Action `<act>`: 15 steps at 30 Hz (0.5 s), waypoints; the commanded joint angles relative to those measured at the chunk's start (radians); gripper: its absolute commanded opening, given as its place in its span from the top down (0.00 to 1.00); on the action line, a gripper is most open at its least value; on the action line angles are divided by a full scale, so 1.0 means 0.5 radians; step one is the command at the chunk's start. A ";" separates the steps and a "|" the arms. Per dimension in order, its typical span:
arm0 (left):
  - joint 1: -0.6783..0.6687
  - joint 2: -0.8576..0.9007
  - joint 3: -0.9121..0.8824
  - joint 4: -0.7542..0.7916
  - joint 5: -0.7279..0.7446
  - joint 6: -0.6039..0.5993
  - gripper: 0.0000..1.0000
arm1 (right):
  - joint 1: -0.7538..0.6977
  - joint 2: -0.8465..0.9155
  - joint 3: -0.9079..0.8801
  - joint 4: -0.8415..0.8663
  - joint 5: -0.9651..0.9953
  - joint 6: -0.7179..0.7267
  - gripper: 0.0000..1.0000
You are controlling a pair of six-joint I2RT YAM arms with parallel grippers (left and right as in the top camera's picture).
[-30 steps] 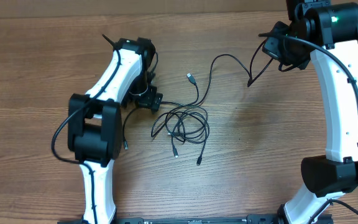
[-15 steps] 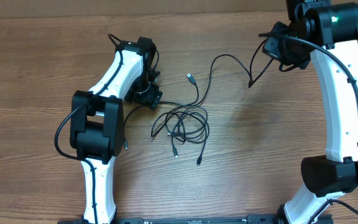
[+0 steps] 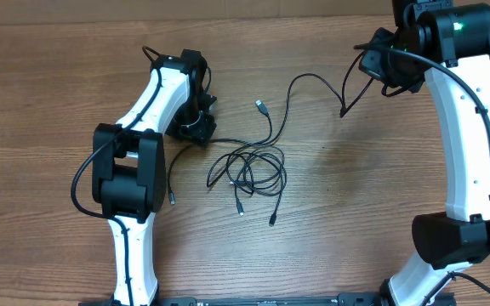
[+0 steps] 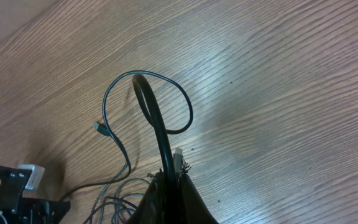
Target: Untangle cables
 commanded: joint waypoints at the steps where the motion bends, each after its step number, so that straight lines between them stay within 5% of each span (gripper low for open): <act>1: 0.002 0.007 -0.006 -0.003 0.056 0.070 0.37 | -0.009 0.000 -0.002 0.014 -0.004 -0.024 0.96; 15: 0.012 0.007 -0.217 0.108 0.050 0.071 0.23 | -0.009 0.000 -0.002 0.031 -0.003 -0.024 0.96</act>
